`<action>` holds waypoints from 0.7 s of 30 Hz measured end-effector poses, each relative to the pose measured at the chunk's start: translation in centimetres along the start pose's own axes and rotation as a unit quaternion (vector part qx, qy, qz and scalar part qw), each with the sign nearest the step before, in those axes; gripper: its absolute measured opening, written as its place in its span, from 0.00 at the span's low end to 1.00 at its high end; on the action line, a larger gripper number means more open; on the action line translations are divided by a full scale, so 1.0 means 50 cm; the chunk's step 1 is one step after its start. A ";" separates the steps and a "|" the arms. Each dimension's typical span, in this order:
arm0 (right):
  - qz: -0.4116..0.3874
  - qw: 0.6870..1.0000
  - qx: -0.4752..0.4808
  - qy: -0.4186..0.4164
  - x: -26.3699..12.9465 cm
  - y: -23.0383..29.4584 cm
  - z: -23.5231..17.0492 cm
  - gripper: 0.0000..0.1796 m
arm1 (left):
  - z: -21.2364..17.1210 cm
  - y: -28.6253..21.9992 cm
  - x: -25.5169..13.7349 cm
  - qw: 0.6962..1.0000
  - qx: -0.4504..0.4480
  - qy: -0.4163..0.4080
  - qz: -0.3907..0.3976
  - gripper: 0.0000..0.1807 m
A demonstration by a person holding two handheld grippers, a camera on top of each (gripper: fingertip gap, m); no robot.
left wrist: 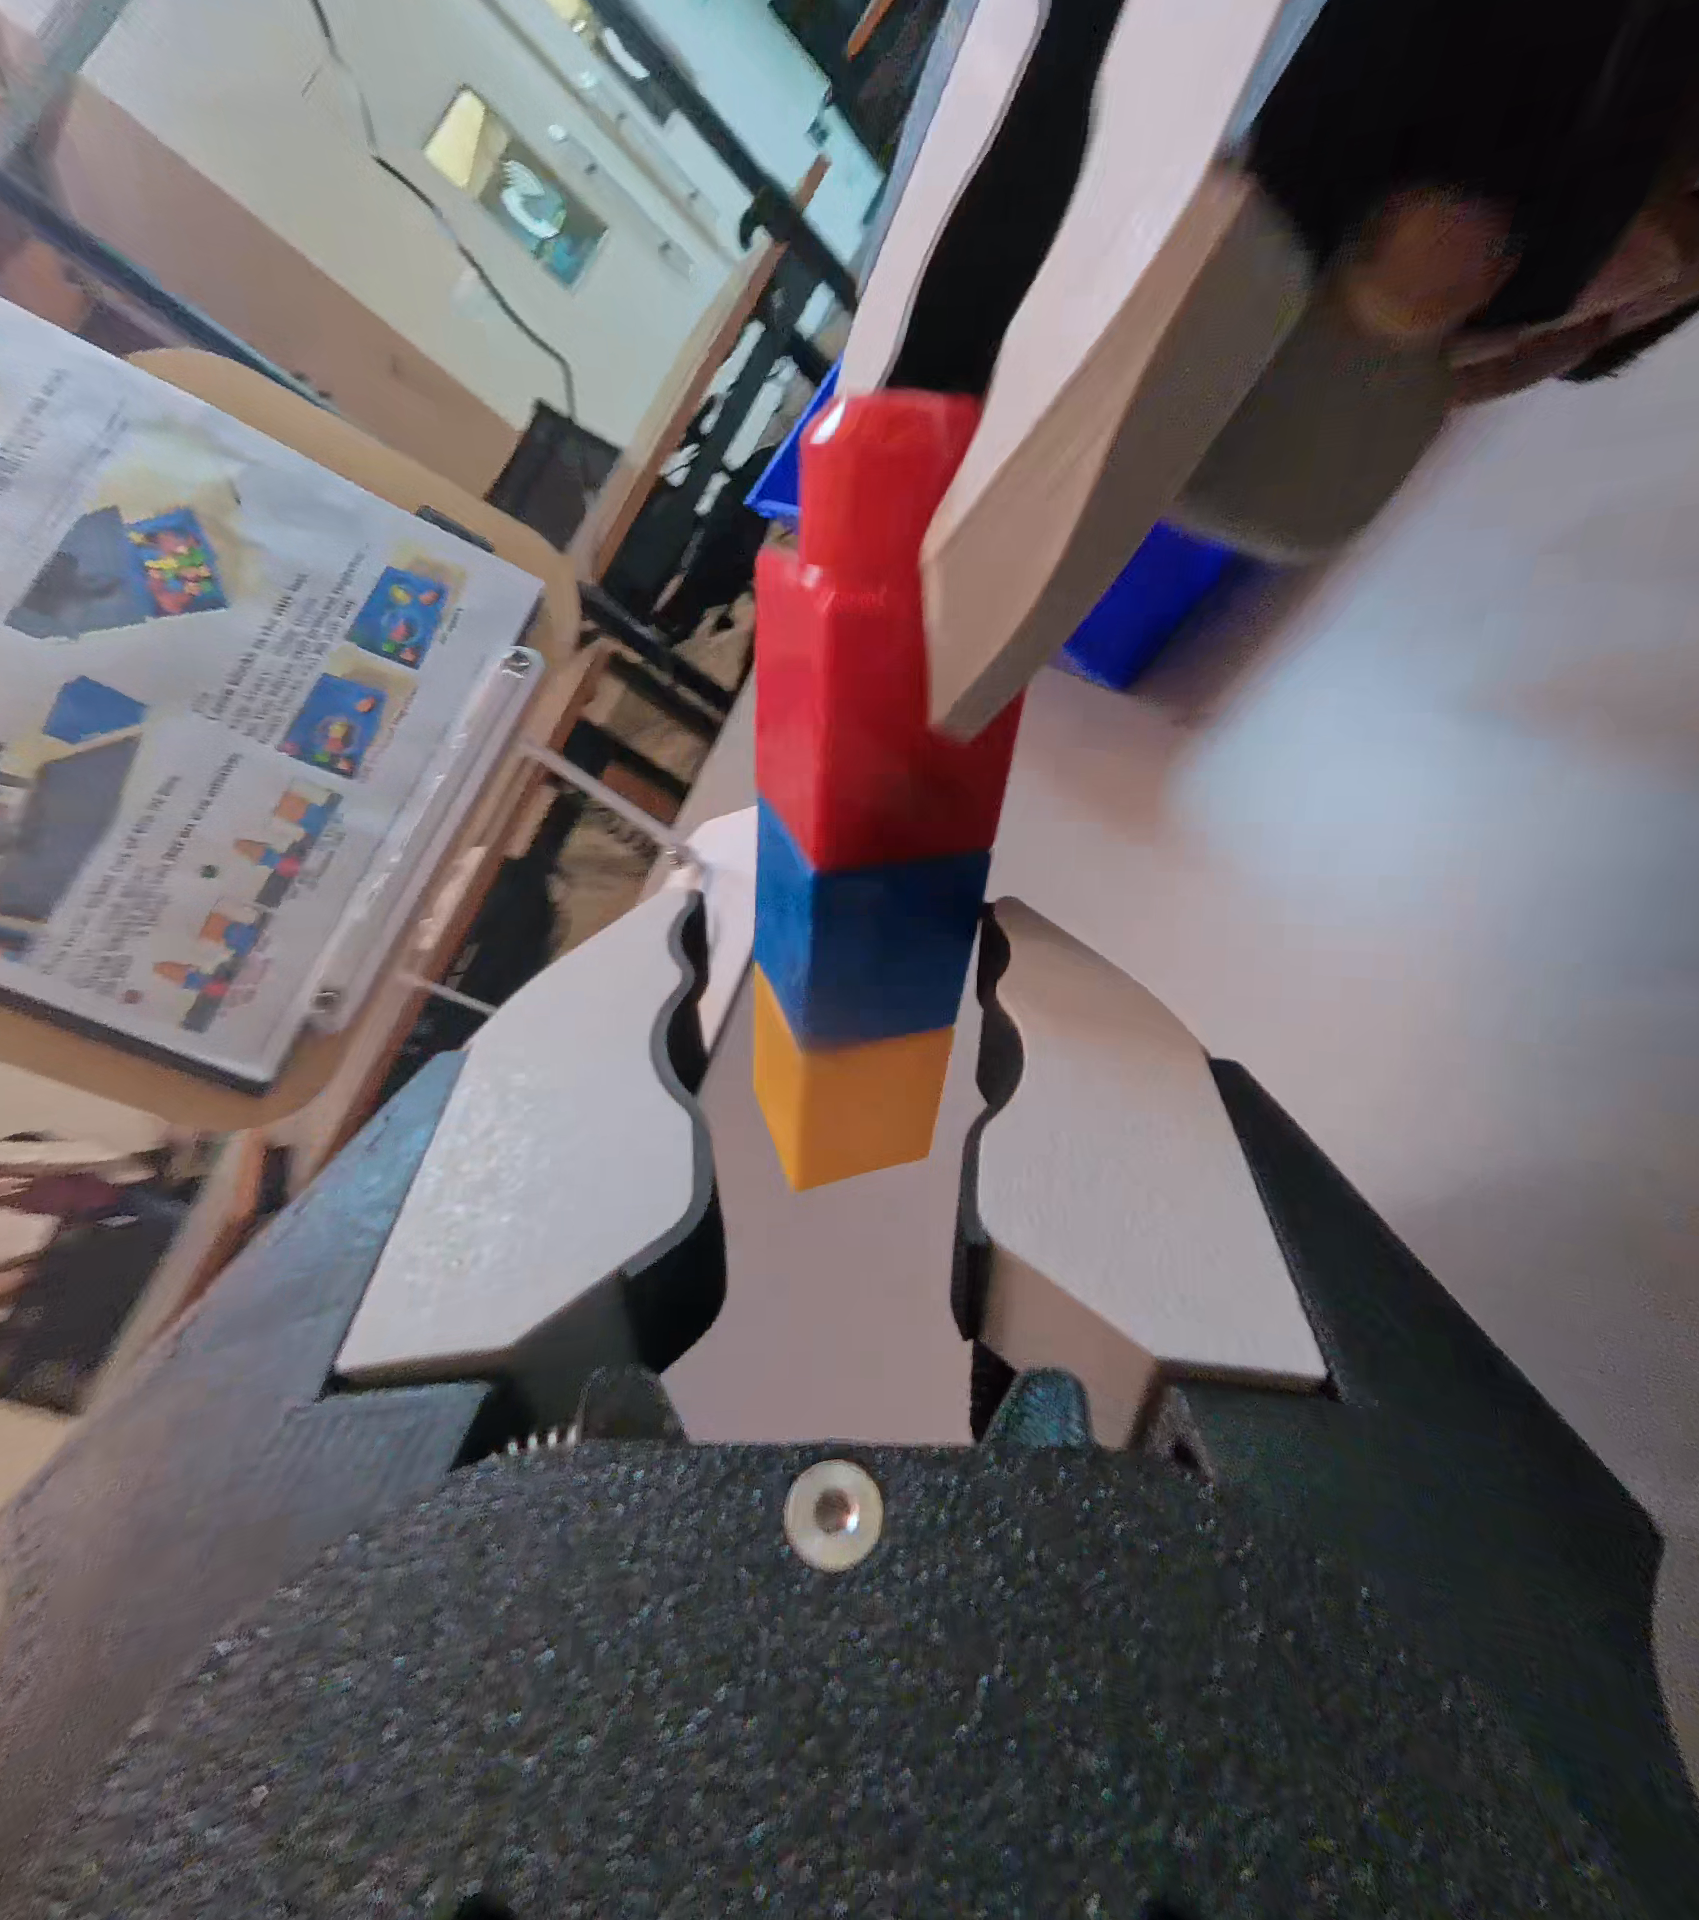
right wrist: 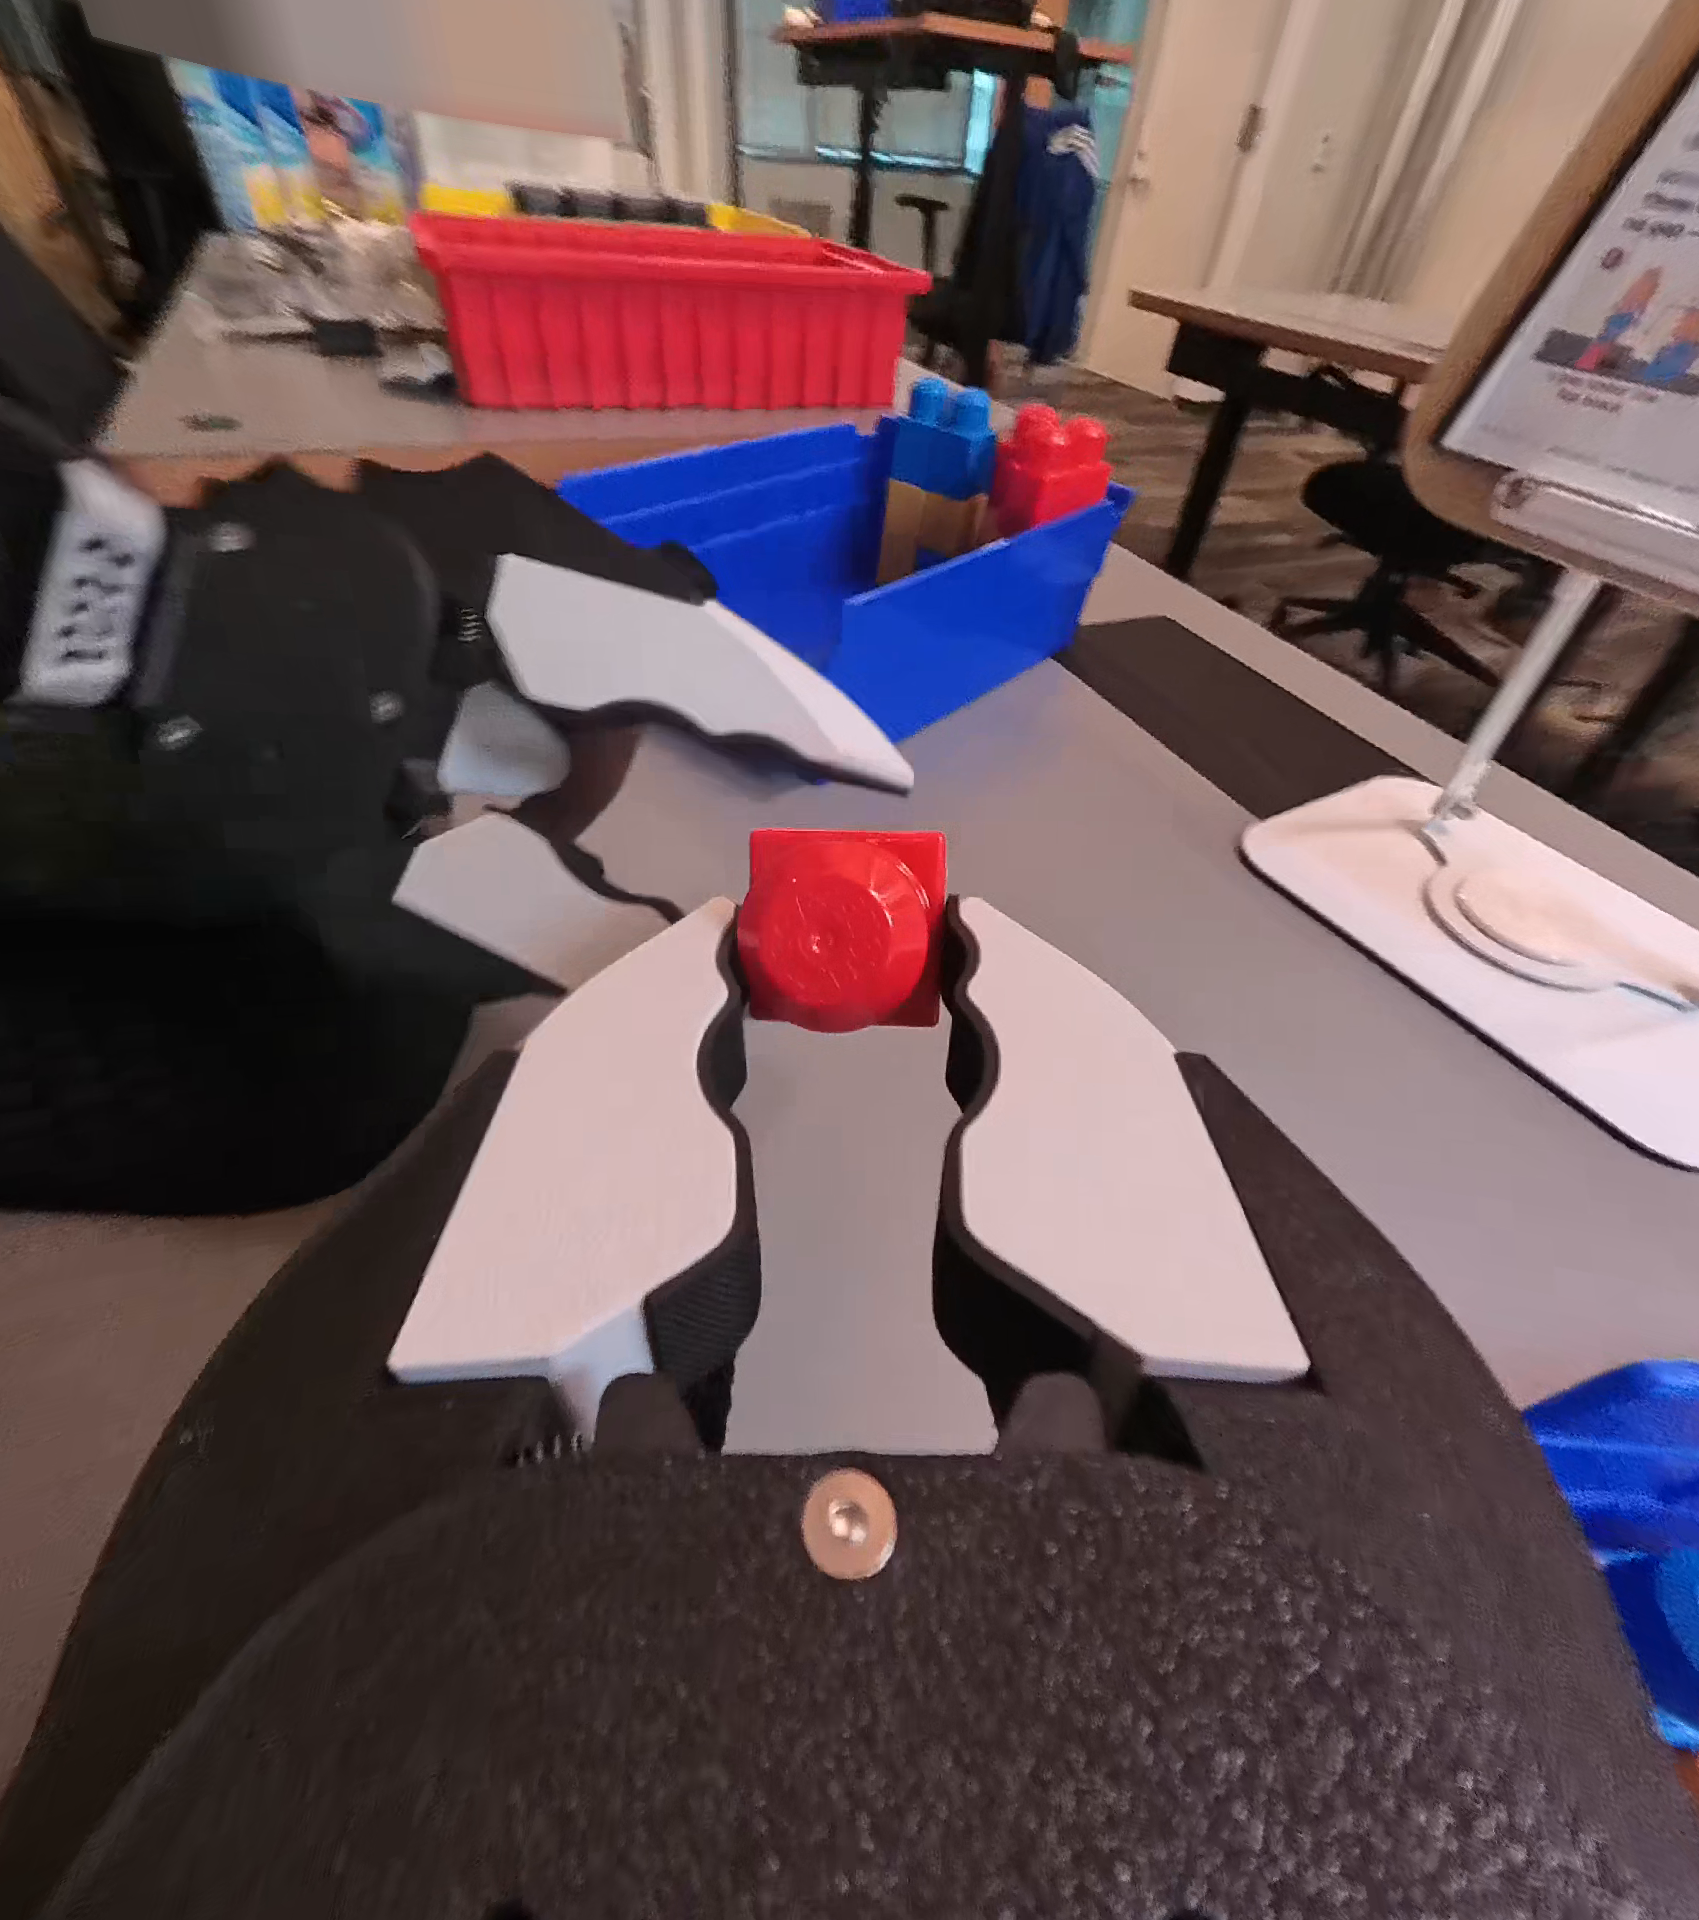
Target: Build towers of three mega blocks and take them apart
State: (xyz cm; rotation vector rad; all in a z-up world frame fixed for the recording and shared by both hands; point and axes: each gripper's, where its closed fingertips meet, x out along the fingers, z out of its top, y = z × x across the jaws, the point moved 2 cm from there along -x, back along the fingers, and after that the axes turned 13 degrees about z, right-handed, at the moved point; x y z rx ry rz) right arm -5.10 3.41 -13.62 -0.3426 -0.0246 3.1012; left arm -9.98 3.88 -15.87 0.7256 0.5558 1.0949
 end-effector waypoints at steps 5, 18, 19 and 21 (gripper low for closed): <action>0.130 0.991 -0.029 0.022 -0.022 0.044 -0.026 0.20 | -0.010 -0.054 -0.025 0.981 -0.086 -0.017 -0.171 0.34; 0.200 0.979 -0.044 0.014 -0.038 0.087 -0.019 0.20 | -0.012 -0.108 -0.057 0.954 -0.109 -0.011 -0.279 0.21; 0.202 0.978 -0.034 -0.028 -0.058 0.082 0.006 0.20 | -0.037 -0.106 -0.051 0.959 -0.094 0.006 -0.269 0.21; 0.160 0.982 -0.028 -0.091 -0.108 0.050 0.046 0.20 | -0.061 -0.101 -0.046 0.954 -0.128 0.014 -0.270 0.21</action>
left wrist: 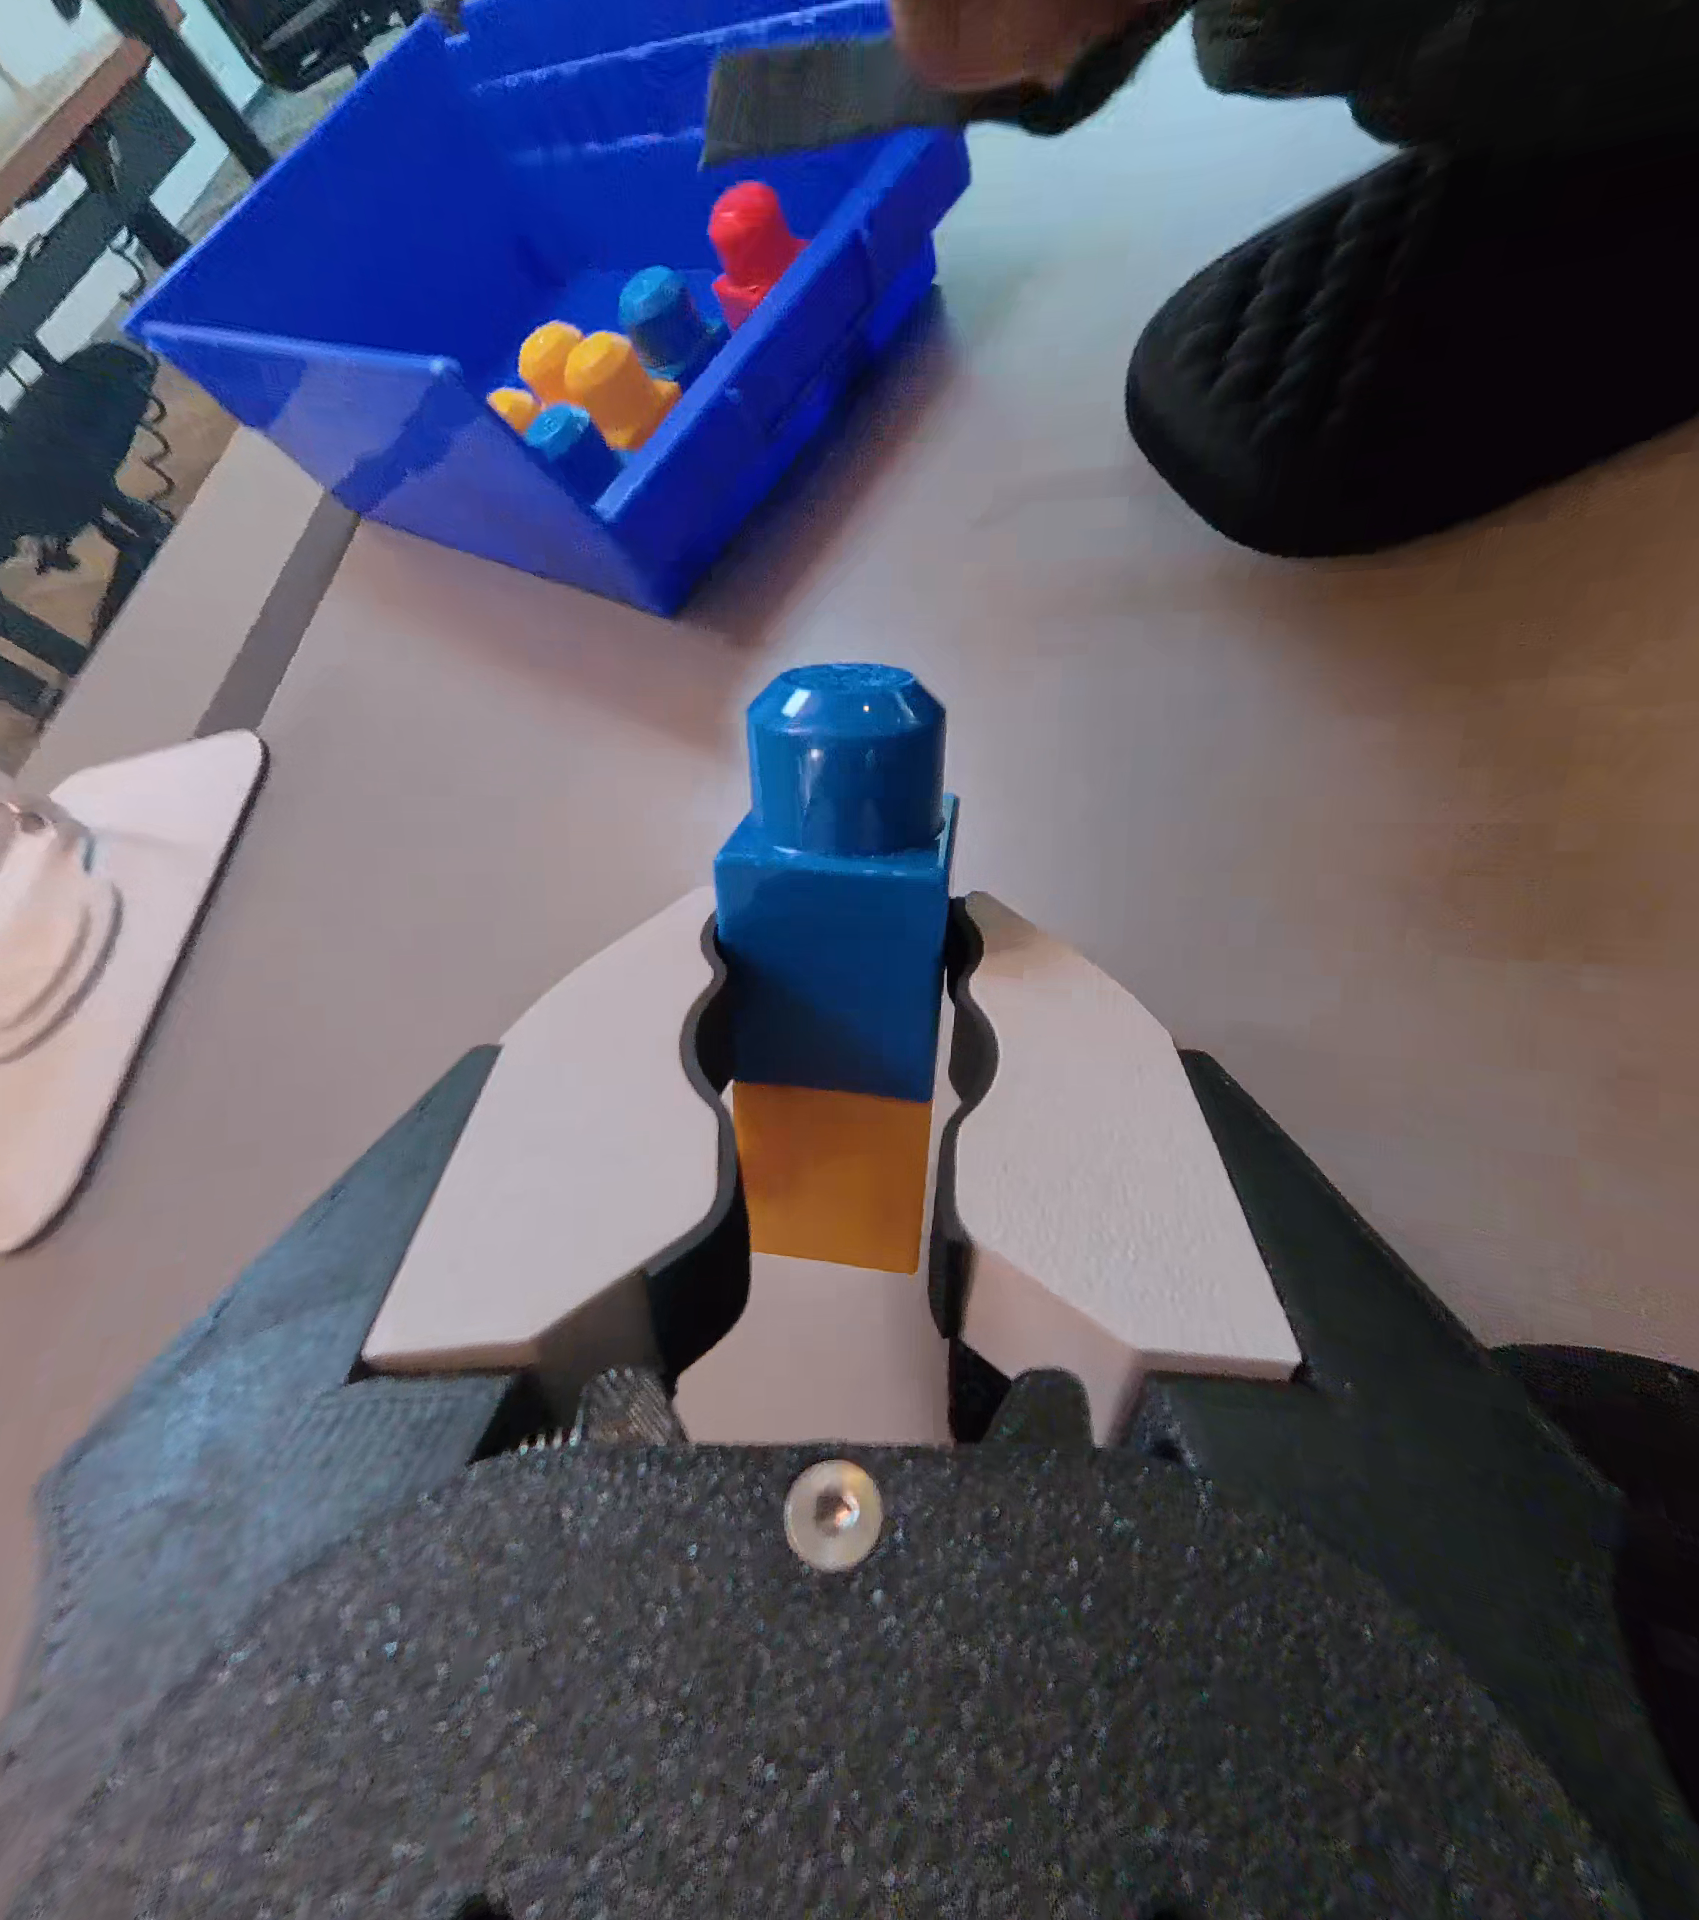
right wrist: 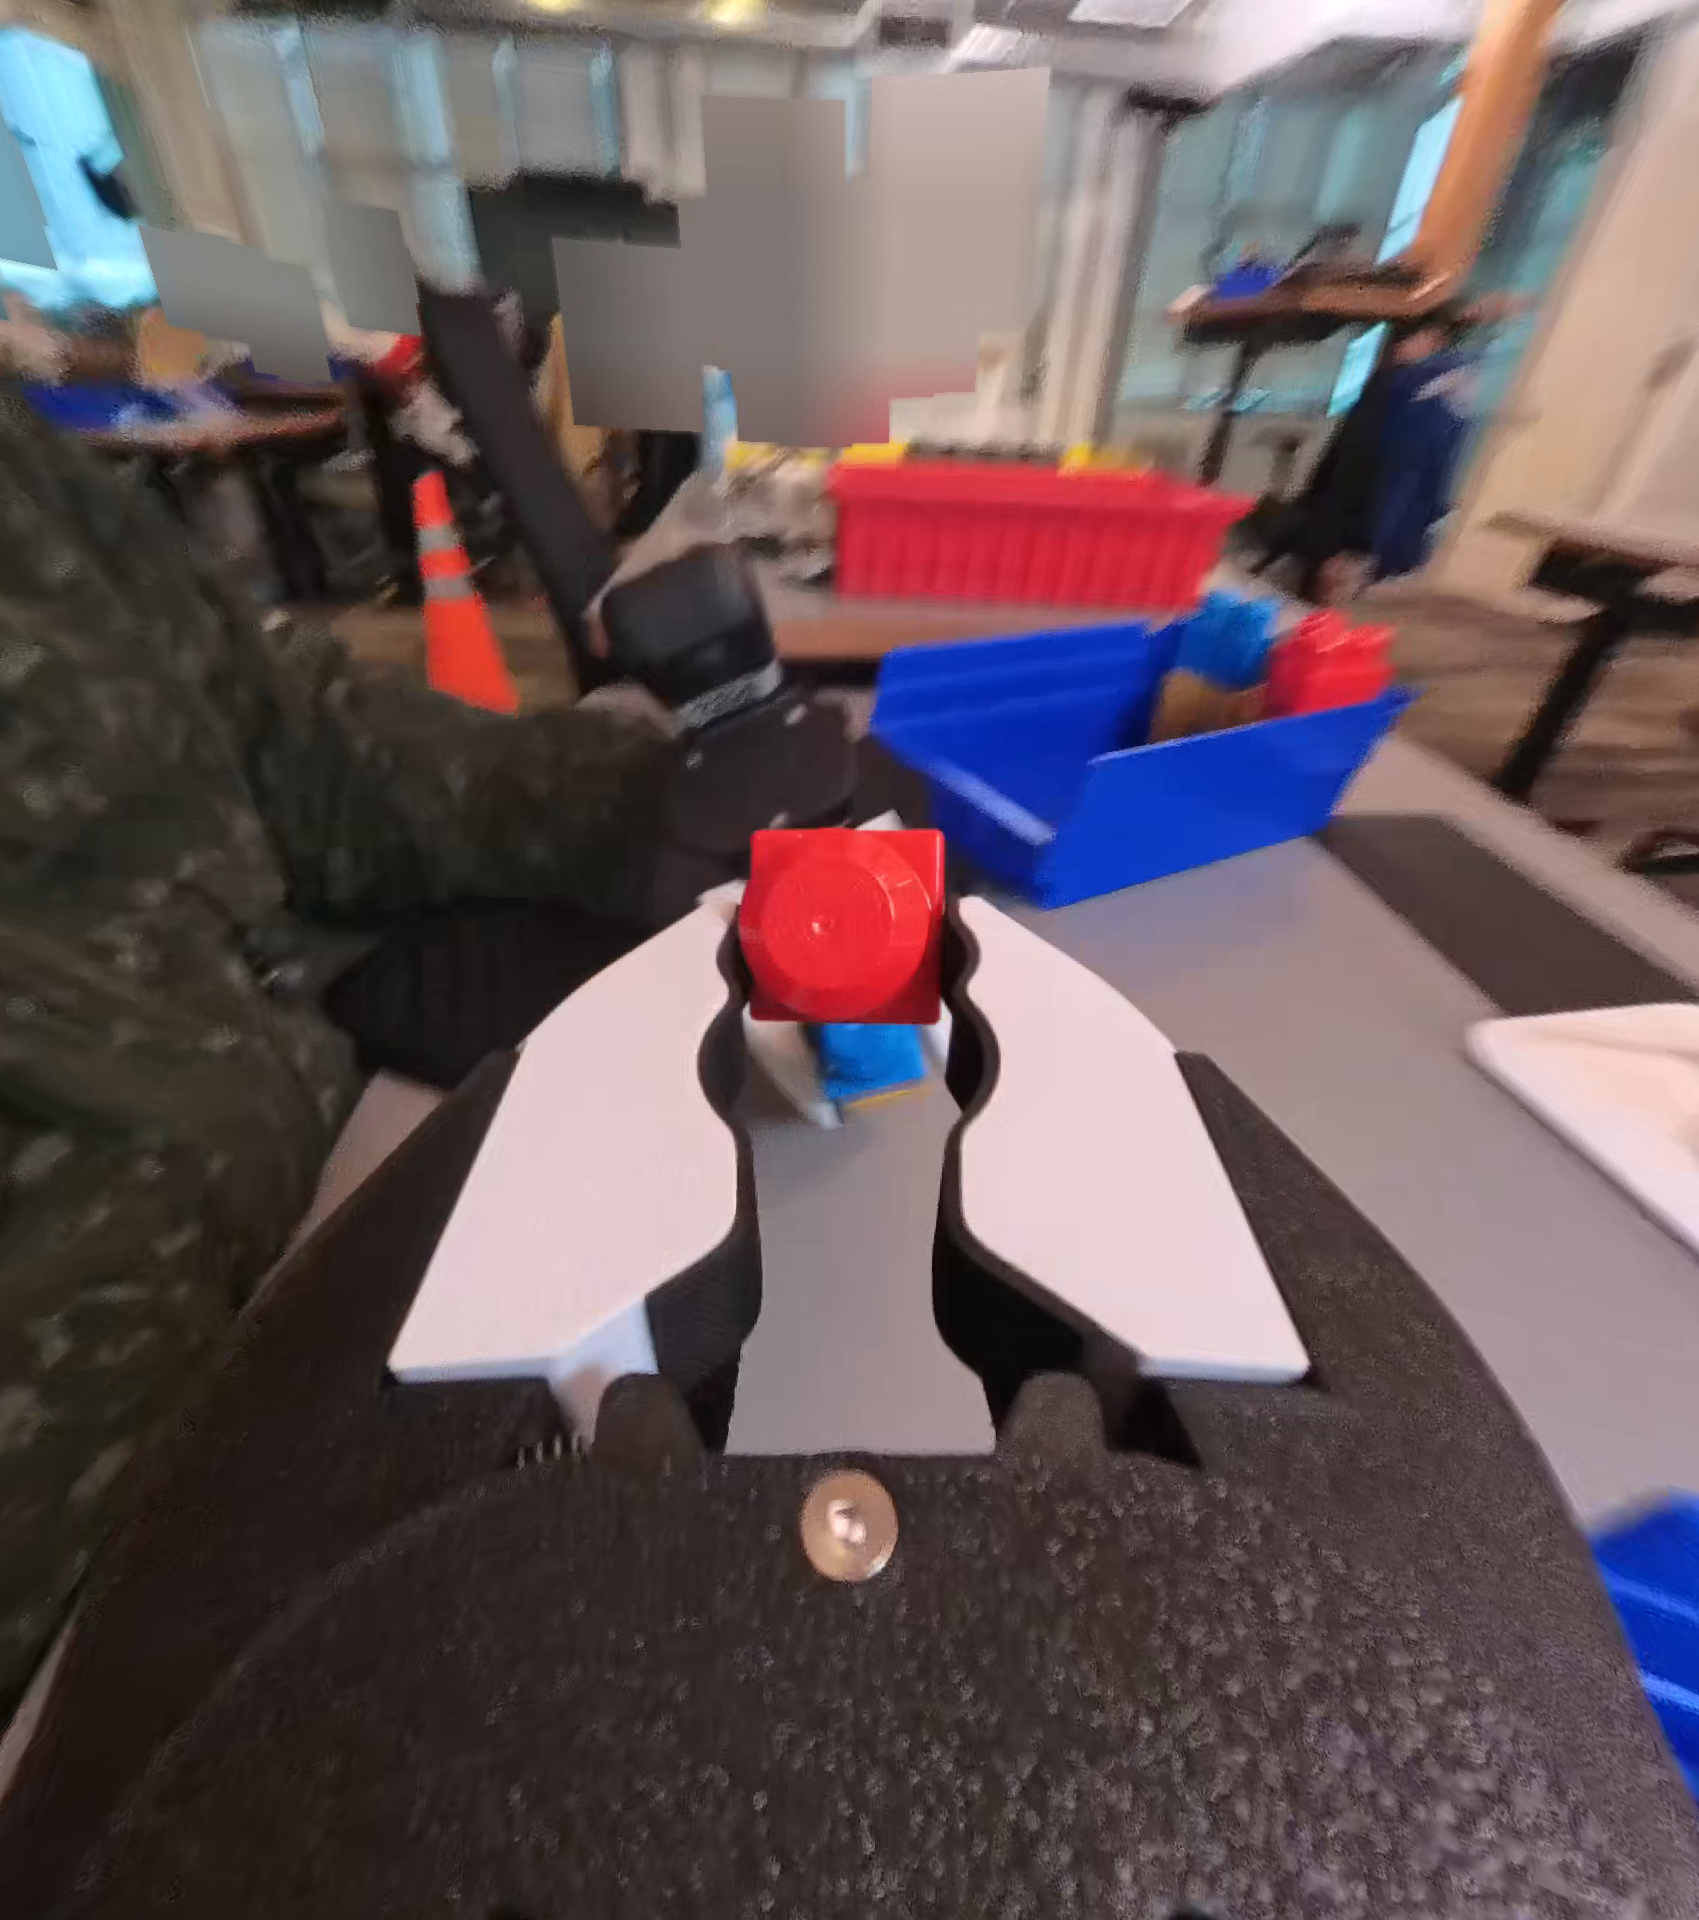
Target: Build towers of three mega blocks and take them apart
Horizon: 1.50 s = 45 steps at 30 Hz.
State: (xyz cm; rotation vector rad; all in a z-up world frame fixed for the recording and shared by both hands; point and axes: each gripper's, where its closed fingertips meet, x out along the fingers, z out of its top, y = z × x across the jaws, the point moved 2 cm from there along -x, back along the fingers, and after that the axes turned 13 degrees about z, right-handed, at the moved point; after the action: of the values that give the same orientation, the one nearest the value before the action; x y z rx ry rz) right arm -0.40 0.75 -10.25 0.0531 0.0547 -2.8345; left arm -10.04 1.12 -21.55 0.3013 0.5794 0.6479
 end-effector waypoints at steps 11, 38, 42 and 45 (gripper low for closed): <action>-0.362 0.930 0.055 0.018 -0.246 -0.172 -0.011 0.20 | 0.025 0.064 -0.010 0.990 -0.087 -0.081 0.069 0.21; -0.404 0.698 0.456 0.376 -0.407 -0.304 -0.320 0.20 | 0.025 0.076 -0.019 0.989 -0.070 -0.087 0.101 0.21; -0.389 0.696 0.460 0.392 -0.405 -0.300 -0.325 0.20 | 0.027 0.078 -0.021 0.988 -0.071 -0.089 0.102 0.21; -0.376 0.689 0.472 0.402 -0.403 -0.292 -0.332 0.24 | 0.025 0.076 -0.018 0.989 -0.073 -0.086 0.100 0.21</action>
State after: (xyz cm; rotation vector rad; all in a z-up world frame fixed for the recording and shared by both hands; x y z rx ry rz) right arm 14.90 21.44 -25.50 1.8372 -1.4886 -2.8641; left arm -11.72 3.32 -18.54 0.2762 0.3363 0.8452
